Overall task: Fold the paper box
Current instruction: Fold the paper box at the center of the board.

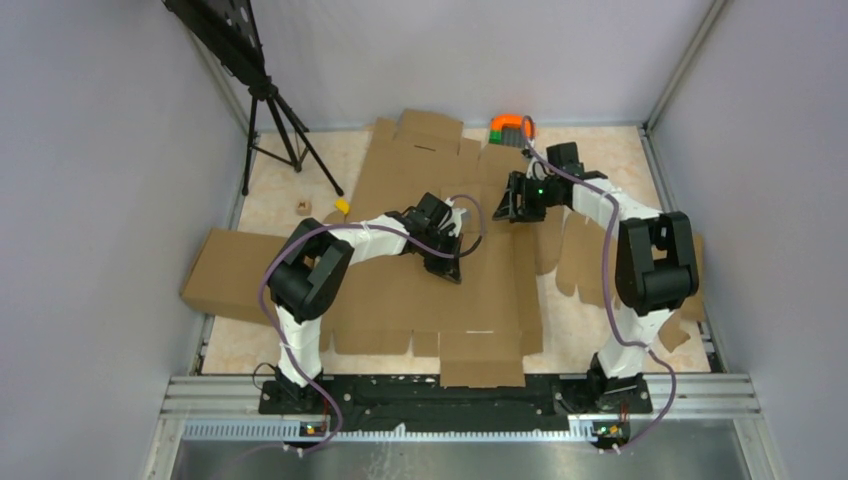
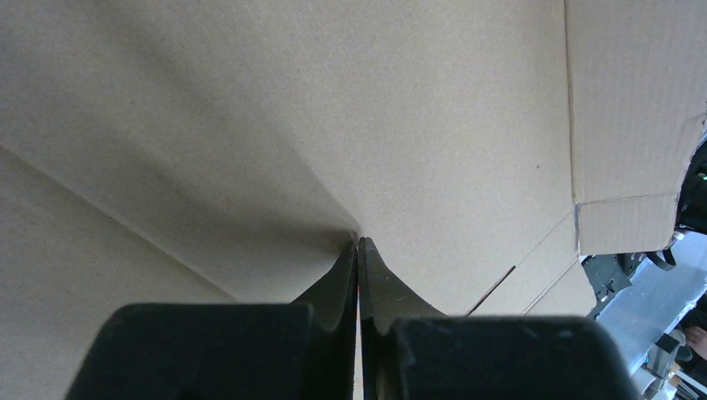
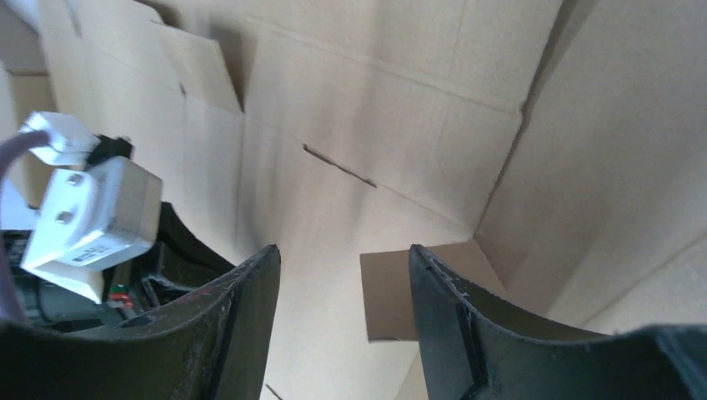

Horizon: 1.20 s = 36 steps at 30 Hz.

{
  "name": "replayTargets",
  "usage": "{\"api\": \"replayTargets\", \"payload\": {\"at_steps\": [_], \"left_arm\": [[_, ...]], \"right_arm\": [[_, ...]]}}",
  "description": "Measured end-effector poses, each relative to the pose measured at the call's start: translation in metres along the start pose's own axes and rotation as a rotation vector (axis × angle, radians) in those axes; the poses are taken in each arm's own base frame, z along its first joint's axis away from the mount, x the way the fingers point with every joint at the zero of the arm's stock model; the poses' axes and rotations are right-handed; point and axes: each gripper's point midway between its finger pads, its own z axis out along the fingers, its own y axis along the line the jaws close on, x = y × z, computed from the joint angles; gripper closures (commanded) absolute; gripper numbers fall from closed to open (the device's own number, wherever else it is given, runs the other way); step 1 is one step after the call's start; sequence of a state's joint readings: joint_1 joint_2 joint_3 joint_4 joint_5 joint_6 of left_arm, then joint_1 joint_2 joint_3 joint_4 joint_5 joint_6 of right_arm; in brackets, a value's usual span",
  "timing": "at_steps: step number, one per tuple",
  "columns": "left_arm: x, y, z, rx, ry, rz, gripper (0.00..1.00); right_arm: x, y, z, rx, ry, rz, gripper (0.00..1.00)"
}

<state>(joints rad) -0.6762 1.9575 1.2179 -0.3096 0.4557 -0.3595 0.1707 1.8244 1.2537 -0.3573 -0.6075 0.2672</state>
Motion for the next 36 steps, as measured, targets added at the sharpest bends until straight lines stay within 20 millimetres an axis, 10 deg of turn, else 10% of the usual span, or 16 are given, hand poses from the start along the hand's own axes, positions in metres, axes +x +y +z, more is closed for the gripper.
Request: {"api": "replayTargets", "payload": {"at_steps": [20, 36], "left_arm": [[0.0, -0.002, 0.001, 0.001, 0.001, 0.008, 1.0], [0.0, -0.002, 0.002, 0.002, 0.001, 0.011, 1.0]], "right_arm": [[0.022, -0.045, -0.012, 0.343, 0.081, 0.014, 1.0], [0.059, -0.07, -0.003, 0.4, 0.085, 0.106, 0.95]]}}
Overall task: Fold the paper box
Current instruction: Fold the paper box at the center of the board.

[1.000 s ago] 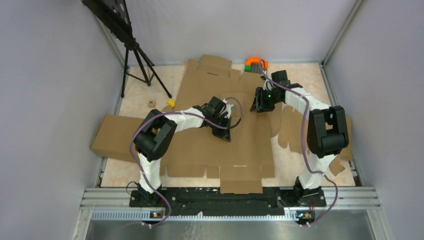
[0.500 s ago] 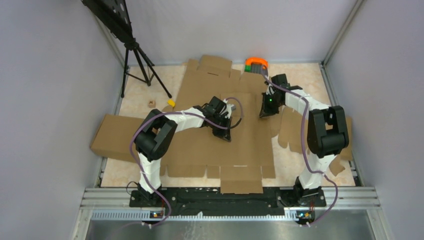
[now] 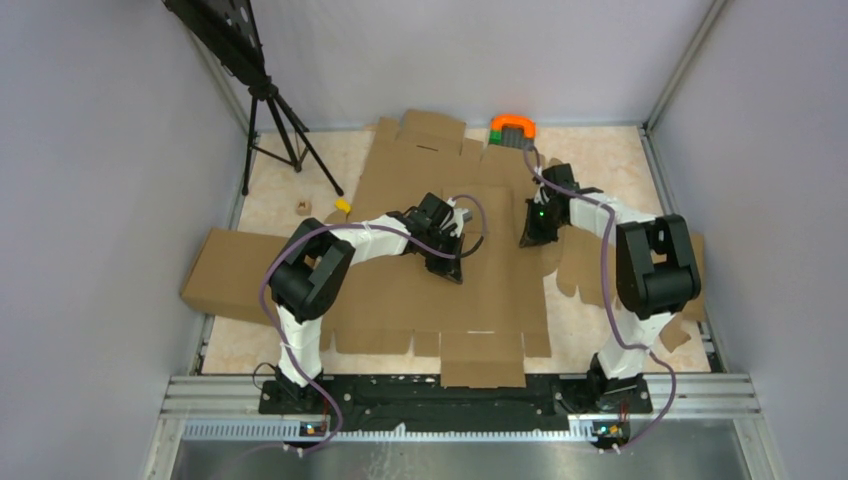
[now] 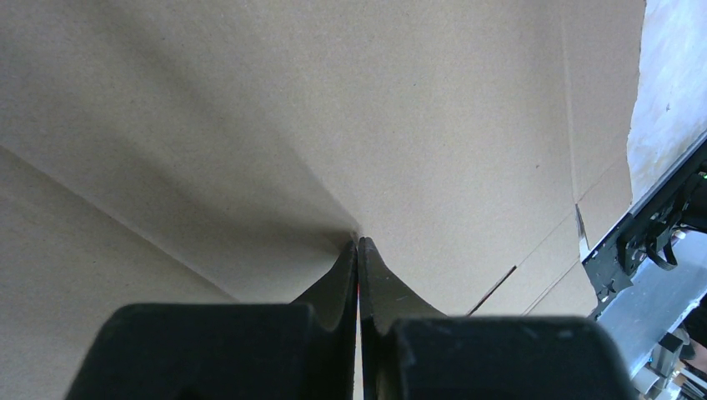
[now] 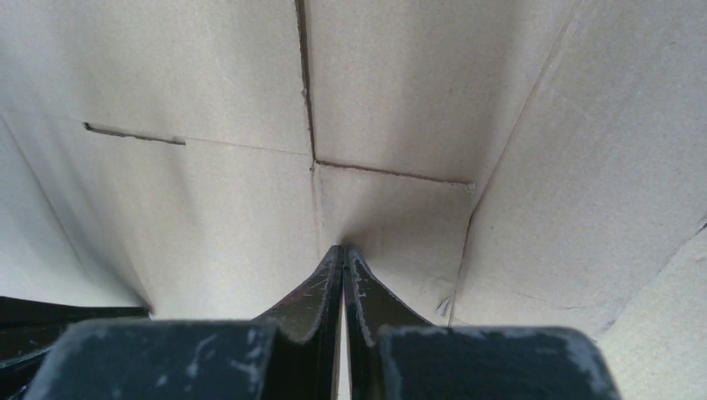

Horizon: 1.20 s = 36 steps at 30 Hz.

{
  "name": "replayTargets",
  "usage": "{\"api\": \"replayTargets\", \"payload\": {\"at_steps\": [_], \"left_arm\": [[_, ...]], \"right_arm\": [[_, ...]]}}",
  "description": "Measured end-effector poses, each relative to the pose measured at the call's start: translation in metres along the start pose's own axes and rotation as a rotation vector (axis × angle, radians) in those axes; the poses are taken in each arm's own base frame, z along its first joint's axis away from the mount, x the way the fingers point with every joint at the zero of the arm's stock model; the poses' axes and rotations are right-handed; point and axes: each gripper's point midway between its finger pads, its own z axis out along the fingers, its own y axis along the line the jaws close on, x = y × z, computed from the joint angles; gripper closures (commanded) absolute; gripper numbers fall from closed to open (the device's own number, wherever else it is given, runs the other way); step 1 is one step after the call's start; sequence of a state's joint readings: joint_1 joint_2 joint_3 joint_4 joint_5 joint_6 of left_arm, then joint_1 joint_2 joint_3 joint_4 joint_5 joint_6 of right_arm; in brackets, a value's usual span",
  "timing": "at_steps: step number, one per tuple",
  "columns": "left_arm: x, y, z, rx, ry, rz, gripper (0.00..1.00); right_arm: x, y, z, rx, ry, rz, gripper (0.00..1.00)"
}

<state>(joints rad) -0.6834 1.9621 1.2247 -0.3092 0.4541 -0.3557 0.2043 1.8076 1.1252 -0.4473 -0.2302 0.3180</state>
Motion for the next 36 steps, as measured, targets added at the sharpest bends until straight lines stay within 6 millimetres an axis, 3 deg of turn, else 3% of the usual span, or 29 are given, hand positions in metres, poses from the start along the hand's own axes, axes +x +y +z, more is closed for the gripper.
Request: {"api": "replayTargets", "payload": {"at_steps": [5, 12, 14, 17, 19, 23, 25, 32, 36], "left_arm": [[-0.001, -0.001, 0.0, 0.001, -0.003, 0.003, 1.0], [-0.004, -0.001, -0.004, -0.031, 0.004, 0.013, 1.0], [-0.009, -0.002, -0.006, -0.049, 0.0, 0.023, 1.0], [-0.022, -0.009, -0.013, -0.053, -0.016, 0.032, 1.0], [-0.034, -0.016, -0.018, -0.044, -0.039, 0.043, 1.0], [-0.056, -0.026, -0.022, -0.028, -0.083, 0.066, 1.0], [-0.058, -0.025, -0.018, -0.029, -0.079, 0.067, 1.0], [-0.027, -0.001, 0.009, -0.056, 0.025, 0.018, 1.0], [-0.026, -0.003, 0.01, -0.039, 0.029, 0.015, 1.0]], "right_arm": [[-0.01, -0.002, -0.014, 0.011, -0.045, 0.004, 0.85], [-0.023, -0.027, -0.028, 0.071, -0.094, 0.042, 0.81], [-0.021, -0.03, -0.028, 0.081, -0.087, 0.044, 0.76], [-0.018, -0.032, -0.027, 0.087, -0.077, 0.038, 0.59], [-0.018, -0.032, -0.027, 0.087, -0.076, 0.037, 0.55], [-0.015, -0.033, -0.026, 0.086, -0.068, 0.031, 0.55], [-0.009, -0.033, -0.023, 0.08, -0.052, 0.035, 0.55], [0.004, -0.035, -0.015, 0.026, -0.019, 0.066, 0.58], [0.005, -0.033, -0.015, -0.032, -0.021, 0.098, 0.58]]}}
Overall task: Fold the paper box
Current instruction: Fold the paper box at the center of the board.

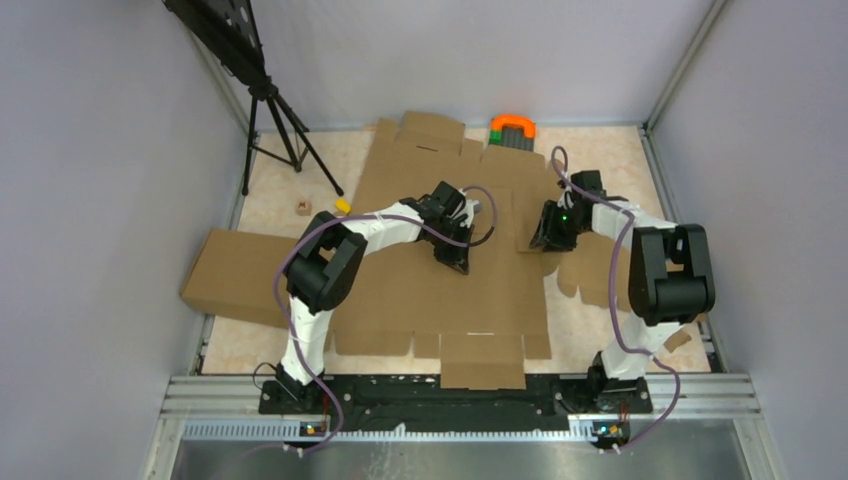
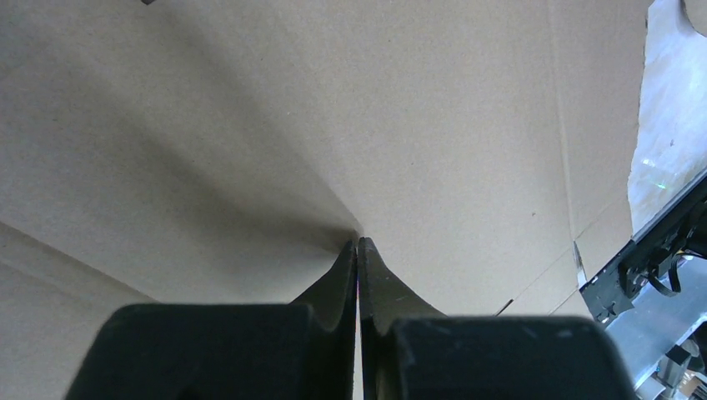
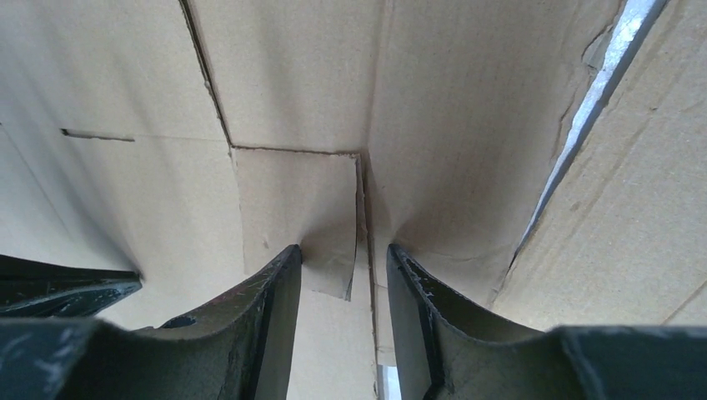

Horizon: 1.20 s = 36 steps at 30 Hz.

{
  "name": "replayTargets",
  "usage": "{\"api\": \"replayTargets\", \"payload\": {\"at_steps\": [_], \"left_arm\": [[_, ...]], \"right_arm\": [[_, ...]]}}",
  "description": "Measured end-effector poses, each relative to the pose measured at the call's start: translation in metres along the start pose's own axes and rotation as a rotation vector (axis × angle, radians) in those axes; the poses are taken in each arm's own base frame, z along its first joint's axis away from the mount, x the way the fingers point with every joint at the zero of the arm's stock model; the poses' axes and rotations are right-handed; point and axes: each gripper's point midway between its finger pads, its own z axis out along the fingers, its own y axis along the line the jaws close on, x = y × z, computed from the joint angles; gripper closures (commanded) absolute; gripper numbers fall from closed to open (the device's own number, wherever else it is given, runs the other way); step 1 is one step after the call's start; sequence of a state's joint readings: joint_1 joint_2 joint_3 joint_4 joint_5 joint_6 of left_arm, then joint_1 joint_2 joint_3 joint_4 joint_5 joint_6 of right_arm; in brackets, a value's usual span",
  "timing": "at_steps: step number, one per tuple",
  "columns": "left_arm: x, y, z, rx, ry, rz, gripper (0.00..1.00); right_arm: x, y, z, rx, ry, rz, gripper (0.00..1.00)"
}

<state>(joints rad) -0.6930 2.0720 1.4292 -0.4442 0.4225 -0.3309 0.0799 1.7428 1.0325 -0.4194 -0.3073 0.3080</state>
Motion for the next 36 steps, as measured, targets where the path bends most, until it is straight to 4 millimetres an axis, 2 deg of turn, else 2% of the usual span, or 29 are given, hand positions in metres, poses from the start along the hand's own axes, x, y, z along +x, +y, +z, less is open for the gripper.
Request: {"api": "replayTargets", "payload": {"at_steps": [6, 14, 29, 32, 36], "left_arm": [[0.001, 0.0, 0.003, 0.008, 0.004, -0.007, 1.0], [0.001, -0.001, 0.003, 0.011, 0.004, -0.007, 1.0], [0.002, -0.002, 0.004, 0.021, 0.009, -0.007, 1.0], [0.002, -0.002, 0.004, 0.021, 0.009, -0.007, 1.0], [0.002, -0.004, 0.005, 0.025, 0.009, -0.004, 1.0]], "right_arm": [[0.002, 0.0, -0.002, -0.033, -0.016, 0.01, 0.58], [0.022, 0.004, -0.008, -0.064, 0.052, 0.037, 0.58], [0.02, 0.007, -0.017, -0.124, 0.059, 0.068, 0.62], [0.018, 0.018, -0.03, -0.155, 0.041, 0.063, 0.62], [0.018, 0.051, -0.045, -0.243, 0.042, 0.011, 0.62]]}}
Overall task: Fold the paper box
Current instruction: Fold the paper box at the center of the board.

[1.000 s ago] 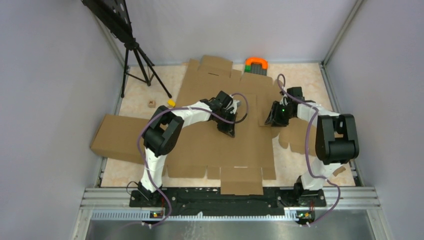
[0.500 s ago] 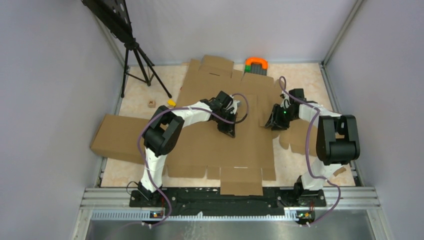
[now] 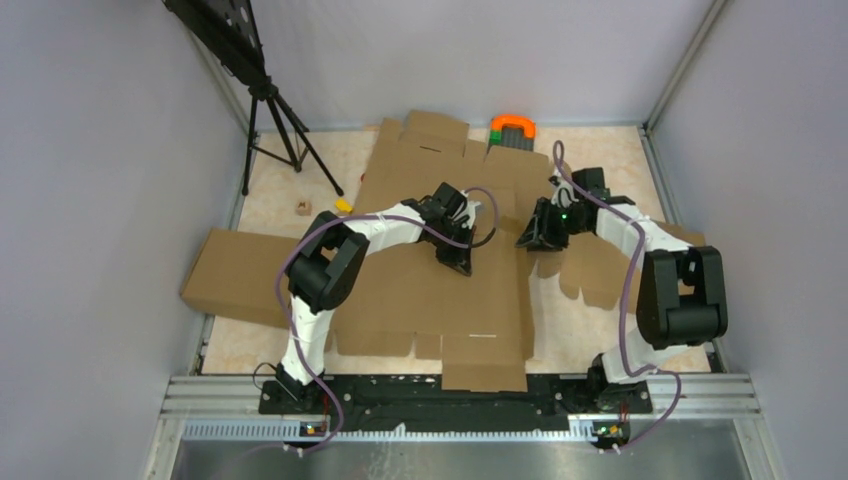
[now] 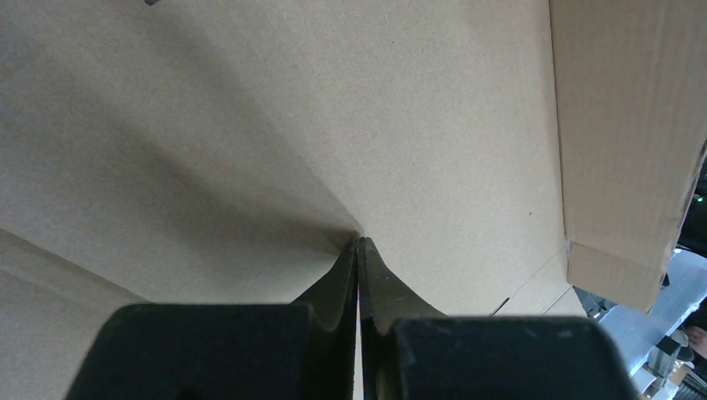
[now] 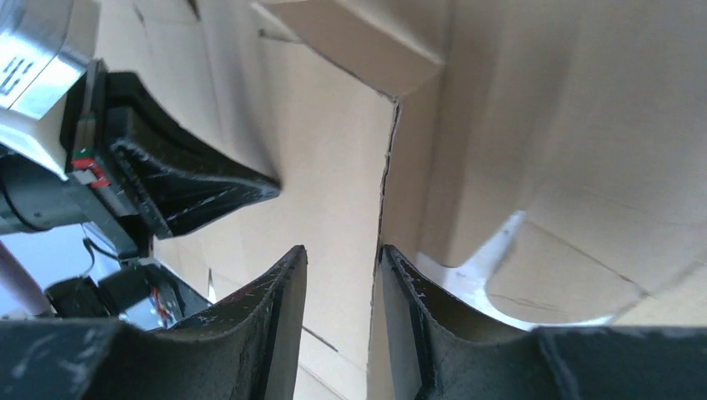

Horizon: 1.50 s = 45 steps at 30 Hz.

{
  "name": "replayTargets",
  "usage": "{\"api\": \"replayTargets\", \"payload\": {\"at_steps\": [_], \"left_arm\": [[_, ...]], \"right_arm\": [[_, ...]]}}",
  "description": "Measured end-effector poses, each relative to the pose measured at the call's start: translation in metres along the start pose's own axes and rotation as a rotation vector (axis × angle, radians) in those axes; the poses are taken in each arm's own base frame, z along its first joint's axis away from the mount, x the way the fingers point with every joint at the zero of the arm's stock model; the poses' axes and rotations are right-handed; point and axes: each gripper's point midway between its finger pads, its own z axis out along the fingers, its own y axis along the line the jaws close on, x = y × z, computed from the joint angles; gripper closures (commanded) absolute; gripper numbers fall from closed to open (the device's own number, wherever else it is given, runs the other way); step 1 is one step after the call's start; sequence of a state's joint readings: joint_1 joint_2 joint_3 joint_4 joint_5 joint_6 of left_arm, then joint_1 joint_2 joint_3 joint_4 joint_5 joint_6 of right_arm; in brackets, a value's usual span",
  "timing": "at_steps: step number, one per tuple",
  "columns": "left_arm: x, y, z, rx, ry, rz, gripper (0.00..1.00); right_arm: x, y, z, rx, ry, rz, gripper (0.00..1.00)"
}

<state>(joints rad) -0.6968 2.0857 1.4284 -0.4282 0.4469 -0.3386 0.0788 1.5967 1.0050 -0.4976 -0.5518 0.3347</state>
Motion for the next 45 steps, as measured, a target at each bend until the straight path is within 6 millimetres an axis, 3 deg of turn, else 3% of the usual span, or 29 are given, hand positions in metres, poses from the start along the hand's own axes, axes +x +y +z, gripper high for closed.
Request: {"api": "replayTargets", "payload": {"at_steps": [3, 6, 21, 31, 37, 45], "left_arm": [[0.0, -0.001, 0.001, 0.003, 0.0, 0.004, 1.0], [0.001, -0.002, 0.001, 0.004, 0.001, 0.006, 1.0], [0.0, -0.002, 0.001, 0.003, 0.0, 0.006, 1.0], [0.0, -0.002, 0.001, 0.003, -0.002, 0.007, 1.0], [0.0, -0.003, 0.002, 0.011, -0.005, 0.009, 1.0], [0.0, -0.003, 0.001, 0.011, -0.018, 0.013, 1.0]], "right_arm": [[0.007, 0.019, 0.004, -0.033, 0.026, -0.045, 0.62], [0.015, 0.024, 0.007, -0.031, 0.051, -0.062, 0.62], [0.022, 0.01, 0.01, 0.076, 0.051, -0.07, 0.65], [0.047, 0.016, -0.009, 0.072, 0.005, -0.093, 0.65], [0.058, 0.021, -0.004, 0.065, 0.019, -0.126, 0.66], [0.061, 0.01, -0.001, 0.121, 0.022, -0.131, 0.75]]}}
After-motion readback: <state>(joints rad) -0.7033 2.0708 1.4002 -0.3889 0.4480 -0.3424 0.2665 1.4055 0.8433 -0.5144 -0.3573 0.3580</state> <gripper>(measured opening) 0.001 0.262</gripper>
